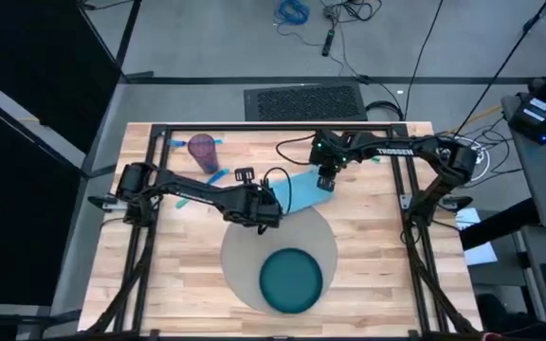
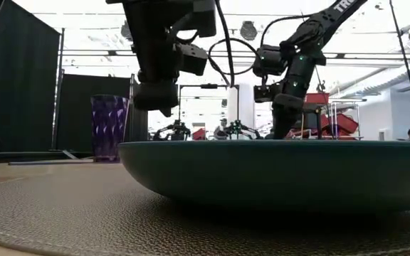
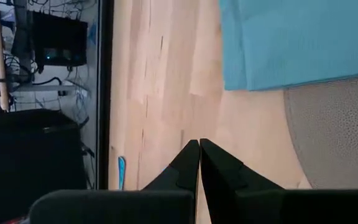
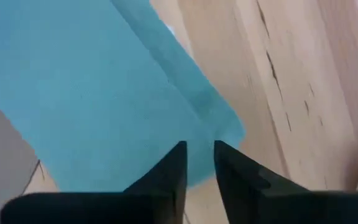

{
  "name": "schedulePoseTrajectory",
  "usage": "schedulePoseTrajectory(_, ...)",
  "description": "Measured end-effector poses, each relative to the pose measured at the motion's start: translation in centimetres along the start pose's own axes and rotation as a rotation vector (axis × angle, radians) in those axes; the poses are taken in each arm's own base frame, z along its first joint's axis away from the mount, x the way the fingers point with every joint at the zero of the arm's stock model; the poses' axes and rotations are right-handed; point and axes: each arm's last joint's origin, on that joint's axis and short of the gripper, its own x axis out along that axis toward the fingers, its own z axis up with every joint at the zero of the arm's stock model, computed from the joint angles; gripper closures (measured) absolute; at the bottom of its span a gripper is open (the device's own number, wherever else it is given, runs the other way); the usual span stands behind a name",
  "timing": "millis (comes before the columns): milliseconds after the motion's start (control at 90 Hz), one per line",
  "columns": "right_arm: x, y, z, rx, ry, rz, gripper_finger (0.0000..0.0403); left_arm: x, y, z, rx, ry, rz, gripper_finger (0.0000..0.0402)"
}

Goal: Set table place
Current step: Fold the blue napkin, then move the blue napkin to the bottom left of the table

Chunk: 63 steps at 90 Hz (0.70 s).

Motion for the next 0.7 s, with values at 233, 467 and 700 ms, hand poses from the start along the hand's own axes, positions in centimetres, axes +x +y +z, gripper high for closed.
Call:
schedulePoseTrajectory(233,-1.2,-0.7,1.3,0.011,-0.032,-0.129,0.0271,0.0,0.0,0.3,0.026,-0.023,-0.004,0.0402)
schedulePoseTrajectory(467,-6.6,-0.3,4.0,0.042,0.034,-0.115,0.0268,0.0,-0.5,2.5,0.152,-0.219,-0.202,0.0402)
schedulePoseTrajectory(700,-10.5,2.0,2.9,0.141,0.203,-0.020,0.0280,2.1,2.0,3.8,0.170,-0.328,-0.405,0.0402)
